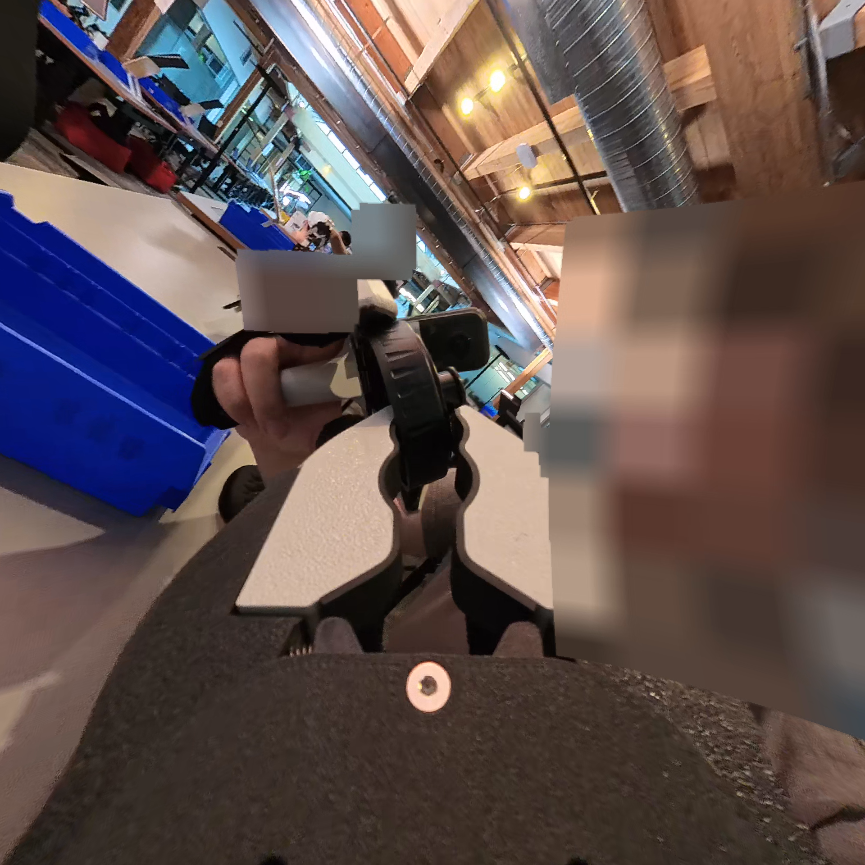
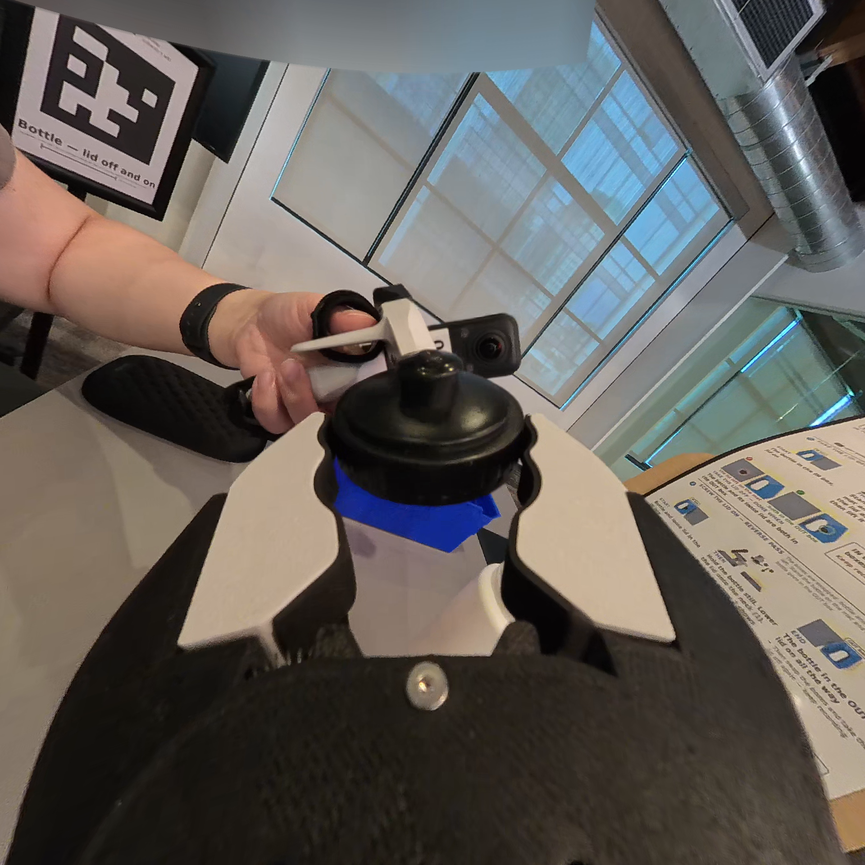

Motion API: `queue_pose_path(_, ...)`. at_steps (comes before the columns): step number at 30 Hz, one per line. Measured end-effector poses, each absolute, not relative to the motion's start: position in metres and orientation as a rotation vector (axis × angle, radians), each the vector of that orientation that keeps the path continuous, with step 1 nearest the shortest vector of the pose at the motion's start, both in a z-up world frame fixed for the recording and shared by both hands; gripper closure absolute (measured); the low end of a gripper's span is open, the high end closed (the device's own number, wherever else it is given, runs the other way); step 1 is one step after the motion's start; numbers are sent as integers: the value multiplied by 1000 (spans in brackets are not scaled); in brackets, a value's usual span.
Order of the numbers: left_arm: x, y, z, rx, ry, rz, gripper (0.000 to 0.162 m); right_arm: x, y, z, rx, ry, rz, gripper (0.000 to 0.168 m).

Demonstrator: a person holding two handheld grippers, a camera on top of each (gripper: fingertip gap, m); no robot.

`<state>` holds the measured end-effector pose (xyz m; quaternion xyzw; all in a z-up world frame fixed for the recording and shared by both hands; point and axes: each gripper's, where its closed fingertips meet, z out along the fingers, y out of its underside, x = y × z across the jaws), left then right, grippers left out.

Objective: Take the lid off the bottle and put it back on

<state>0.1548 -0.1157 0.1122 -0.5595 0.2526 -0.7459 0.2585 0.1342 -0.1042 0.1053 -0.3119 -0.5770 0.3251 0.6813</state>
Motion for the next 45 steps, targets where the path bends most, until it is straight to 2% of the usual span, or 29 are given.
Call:
queue_pose_path(25, 151, -119, 118, -1494, 684, -2013, 141, 139, -109, 108, -714, -1314, 780, 95)
queue_pose_path(28, 143, -105, 119, -1492, 616, -1948, 126, 142, -104, 111, -723, -1299, 779, 95)
queue_pose_path(32, 117, -82, 107, -1508, 563, -1708, 115, 160, -78, 121, -811, -1216, 742, 95)
queue_pose_path(40, 99, -16, 16, -1480, 657, -581, 72, 204, -18, 137, -1042, -915, 962, 95)
queue_pose_path(44, 116, 17, -4, -1511, 646, -468, 48, 204, -6, 129, -1131, -887, 933, 95)
queue_pose_path(45, 124, 23, -9, -1532, 653, -499, 47, 202, -3, 126, -1166, -883, 938, 95)
